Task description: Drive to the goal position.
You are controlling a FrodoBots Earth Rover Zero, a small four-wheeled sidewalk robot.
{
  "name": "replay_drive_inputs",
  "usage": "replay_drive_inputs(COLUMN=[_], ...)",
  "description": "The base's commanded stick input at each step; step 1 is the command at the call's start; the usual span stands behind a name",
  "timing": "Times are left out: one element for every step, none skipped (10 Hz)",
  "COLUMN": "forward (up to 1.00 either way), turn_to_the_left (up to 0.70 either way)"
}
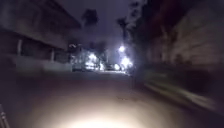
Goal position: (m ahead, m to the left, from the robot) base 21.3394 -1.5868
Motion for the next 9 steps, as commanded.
replay_drive_inputs(forward=[0.70, 0.70, 0.70, 0.70, 0.70, 0.70, 0.70, 0.70, 0.70], turn_to_the_left=[0.00, 0.00, 0.00, 0.00, 0.00, 0.00, 0.00, 0.00, 0.00])
